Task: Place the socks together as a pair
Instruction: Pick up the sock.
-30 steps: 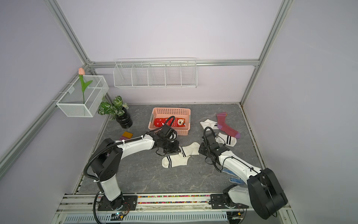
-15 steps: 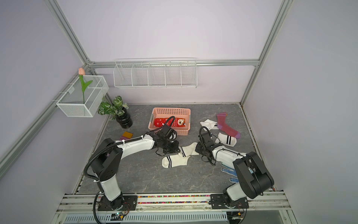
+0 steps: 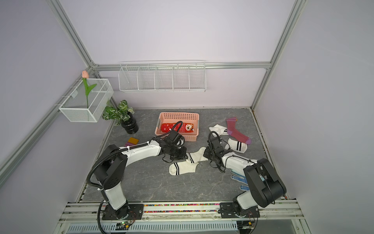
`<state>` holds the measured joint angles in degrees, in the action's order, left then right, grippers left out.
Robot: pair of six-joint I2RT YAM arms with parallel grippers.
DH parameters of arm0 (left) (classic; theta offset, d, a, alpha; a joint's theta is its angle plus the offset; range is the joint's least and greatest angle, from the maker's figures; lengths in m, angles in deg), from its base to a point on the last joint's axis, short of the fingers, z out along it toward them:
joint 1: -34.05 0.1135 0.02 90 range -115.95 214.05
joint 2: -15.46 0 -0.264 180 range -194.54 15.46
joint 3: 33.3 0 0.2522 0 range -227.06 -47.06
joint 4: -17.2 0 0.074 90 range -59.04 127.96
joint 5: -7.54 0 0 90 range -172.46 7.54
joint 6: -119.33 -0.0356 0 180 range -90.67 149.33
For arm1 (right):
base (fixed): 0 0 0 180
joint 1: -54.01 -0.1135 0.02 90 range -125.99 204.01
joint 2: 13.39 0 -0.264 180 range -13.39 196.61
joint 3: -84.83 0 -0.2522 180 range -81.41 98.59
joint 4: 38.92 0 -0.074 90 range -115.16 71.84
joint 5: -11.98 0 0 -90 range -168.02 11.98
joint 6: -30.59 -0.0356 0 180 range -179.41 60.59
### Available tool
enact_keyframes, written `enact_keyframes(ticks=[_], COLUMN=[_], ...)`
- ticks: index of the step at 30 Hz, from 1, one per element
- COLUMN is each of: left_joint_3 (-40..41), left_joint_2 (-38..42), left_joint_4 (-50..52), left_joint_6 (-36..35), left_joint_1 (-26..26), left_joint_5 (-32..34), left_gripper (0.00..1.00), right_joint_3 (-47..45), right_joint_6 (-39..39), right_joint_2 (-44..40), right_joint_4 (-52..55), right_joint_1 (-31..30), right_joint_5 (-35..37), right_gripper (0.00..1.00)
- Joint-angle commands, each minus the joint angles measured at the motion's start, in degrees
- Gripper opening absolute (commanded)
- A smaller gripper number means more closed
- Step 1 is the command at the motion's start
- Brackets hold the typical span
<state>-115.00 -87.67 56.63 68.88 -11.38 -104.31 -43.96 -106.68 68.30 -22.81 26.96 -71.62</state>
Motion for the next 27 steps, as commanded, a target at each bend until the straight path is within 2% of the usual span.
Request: enact_keyframes(ticks=[1,9,15,22,27], left_joint_3=[-2.92,-3.45,1.03,7.46,10.61], left_joint_2=[3.62,9.06,14.6,20.35,21.18], left_joint_4=[1.93,5.46,7.57,10.21,11.42], left_joint_6=[-1.46,-1.8,-2.31,-4.16,-5.01], left_joint_1=[-0.1,-0.1,-0.1,-0.1,-0.1], left_joint_5=[0.89,0.36,1.47,3.79,5.14], left_gripper=[0.0,0.0,0.0,0.0,0.0], right_joint_3=[-0.1,-0.57,-1.05,-1.57,-3.06], right_joint_6=[1.28,0.28,-1.75,-3.48,-5.06], right_joint_2=[-4.49,-14.07,-18.65,-18.01,-15.65], right_joint_4=[2.9,6.87,8.2,7.67,4.25], right_joint_1=[0.06,-1.04,-4.18,-10.39,-13.71], right_joint_5=[0.91,-0.8,-0.75,3.1,5.11], right_gripper=[0.07,0.07,0.07,0.07,0.07])
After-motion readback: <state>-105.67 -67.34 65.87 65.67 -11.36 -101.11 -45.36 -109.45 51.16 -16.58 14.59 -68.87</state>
